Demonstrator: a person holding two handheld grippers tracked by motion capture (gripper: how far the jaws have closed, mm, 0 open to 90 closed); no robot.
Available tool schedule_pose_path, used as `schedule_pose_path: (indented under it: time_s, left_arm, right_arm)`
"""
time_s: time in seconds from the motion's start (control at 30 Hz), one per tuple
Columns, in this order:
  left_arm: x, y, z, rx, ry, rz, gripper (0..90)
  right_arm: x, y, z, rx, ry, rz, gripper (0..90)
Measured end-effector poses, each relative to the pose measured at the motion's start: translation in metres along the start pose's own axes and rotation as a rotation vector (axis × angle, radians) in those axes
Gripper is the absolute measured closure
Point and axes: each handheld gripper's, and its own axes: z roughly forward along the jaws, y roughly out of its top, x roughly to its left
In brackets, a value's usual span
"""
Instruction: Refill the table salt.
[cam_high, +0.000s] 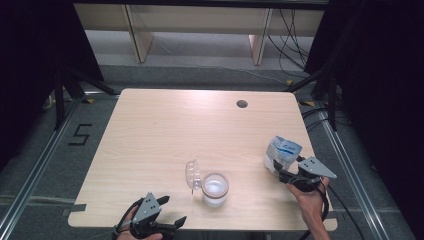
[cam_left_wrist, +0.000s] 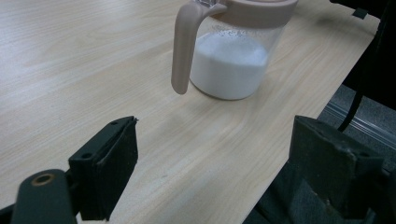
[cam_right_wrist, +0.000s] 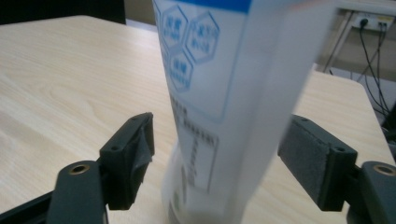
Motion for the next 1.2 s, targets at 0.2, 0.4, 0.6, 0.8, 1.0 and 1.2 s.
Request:
schedule_pose_path:
  time_s: [0.2,0.4,0.6,0.8,1.0,1.2]
  left_arm:
    - [0.000,0.000,0.000,0.001,0.001,0.000,15.4]
    - [0.002,0.001,0.000,-0.009,0.003,-0.007,15.4]
    - [0.007,0.004,-0.001,-0.023,0.014,-0.020,15.4]
    - [0.015,0.007,-0.001,-0.022,0.023,-0.042,15.5]
    - [0.020,0.010,-0.001,-0.028,0.036,-0.059,15.5]
    - [0.024,0.015,-0.001,-0.028,0.042,-0.054,15.6]
  right_arm:
    - [0.000,-0.002,-0.015,0.013,-0.007,0.019,26.0]
    - [0.006,-0.003,-0.030,0.025,-0.015,0.038,23.9]
    - [0.013,-0.002,-0.041,0.042,0.000,0.004,22.5]
    - [0.023,-0.005,-0.049,0.078,0.019,0.010,21.0]
    - [0.033,-0.006,-0.059,0.098,0.027,0.024,20.7]
    - [0.042,-0.008,-0.064,0.125,0.053,0.012,18.7]
